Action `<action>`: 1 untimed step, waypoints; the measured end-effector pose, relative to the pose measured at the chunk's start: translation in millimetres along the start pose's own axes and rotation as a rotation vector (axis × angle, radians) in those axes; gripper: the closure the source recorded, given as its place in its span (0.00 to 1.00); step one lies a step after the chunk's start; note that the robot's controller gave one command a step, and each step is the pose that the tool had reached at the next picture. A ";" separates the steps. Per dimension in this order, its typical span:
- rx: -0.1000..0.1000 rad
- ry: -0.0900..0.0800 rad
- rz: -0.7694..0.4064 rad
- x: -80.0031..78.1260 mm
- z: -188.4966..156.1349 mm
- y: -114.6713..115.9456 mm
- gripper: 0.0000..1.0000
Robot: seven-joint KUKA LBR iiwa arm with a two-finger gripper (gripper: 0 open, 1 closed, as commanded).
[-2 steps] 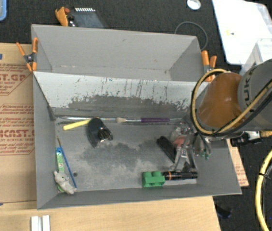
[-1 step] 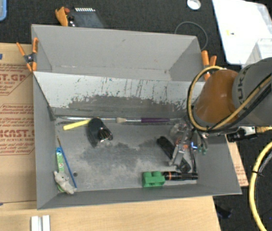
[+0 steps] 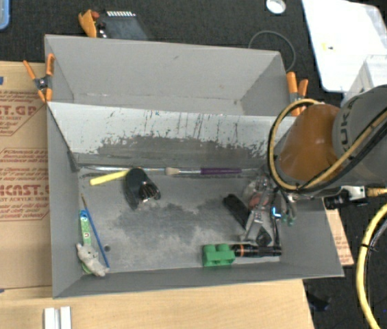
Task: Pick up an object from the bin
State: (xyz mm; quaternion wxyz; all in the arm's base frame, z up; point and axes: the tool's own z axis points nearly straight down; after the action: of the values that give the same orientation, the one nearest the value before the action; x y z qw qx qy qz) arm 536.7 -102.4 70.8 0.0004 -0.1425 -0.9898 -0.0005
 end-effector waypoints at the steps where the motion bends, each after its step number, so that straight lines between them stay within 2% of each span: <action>1: 0.001 -0.006 -0.023 -7.9 0.9 1.8 0.00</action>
Offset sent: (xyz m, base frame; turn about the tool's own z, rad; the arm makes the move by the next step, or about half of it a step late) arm -0.0001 -0.0001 -0.0004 -0.0039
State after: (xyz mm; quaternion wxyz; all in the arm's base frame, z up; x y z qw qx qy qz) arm 544.7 -102.9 69.9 -0.0023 -0.1313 -0.9913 0.0005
